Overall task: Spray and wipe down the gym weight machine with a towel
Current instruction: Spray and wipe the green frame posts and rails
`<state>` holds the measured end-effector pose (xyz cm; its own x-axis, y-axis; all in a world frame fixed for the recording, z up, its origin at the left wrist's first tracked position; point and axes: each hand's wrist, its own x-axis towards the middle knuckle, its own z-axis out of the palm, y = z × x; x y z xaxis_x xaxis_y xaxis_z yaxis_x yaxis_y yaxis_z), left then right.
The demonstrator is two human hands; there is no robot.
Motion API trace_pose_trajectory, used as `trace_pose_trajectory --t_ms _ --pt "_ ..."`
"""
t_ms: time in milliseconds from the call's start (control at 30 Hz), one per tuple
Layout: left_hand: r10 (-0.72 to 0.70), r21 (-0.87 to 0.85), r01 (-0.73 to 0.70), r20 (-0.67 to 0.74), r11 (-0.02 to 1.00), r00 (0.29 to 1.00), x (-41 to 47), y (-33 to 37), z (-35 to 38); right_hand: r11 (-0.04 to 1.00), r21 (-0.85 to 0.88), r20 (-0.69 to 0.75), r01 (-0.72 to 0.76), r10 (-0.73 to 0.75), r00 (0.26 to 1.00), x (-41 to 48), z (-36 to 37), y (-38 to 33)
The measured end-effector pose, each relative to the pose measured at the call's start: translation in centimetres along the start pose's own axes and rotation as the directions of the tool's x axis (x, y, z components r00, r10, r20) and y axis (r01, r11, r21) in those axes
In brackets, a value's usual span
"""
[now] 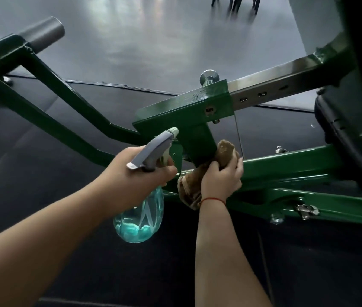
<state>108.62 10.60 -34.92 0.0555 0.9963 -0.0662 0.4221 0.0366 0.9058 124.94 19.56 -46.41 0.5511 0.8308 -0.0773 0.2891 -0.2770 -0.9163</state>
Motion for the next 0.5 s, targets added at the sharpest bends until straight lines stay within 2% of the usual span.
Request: trace_pose_trajectory --t_ms 100,200,300,400,500 --pt "-0.044 0.002 0.044 0.002 0.999 0.999 -0.5 -0.4 0.1 0.991 -0.049 -0.032 -0.124 0.123 0.992 0.3 -0.4 1.9" --pt "-0.061 -0.012 0.061 0.019 0.998 0.998 -0.8 -0.8 -0.2 0.985 -0.029 -0.08 -0.171 0.168 0.983 0.9 -0.4 2.1" --pt "-0.063 -0.01 0.063 0.007 0.998 0.998 -1.0 -1.0 -0.7 0.942 0.052 -0.093 -0.333 0.336 0.937 0.9 -0.1 1.2" --pt "-0.053 -0.002 0.053 -0.017 0.999 0.998 -1.0 -1.2 -1.1 0.821 0.171 0.041 -0.545 0.547 0.836 -0.5 0.8 -0.1" --pt "-0.057 0.007 0.057 -0.016 0.998 0.998 -1.0 -1.2 -1.2 0.742 0.284 0.19 -0.607 0.577 0.794 -0.7 1.7 -0.1"
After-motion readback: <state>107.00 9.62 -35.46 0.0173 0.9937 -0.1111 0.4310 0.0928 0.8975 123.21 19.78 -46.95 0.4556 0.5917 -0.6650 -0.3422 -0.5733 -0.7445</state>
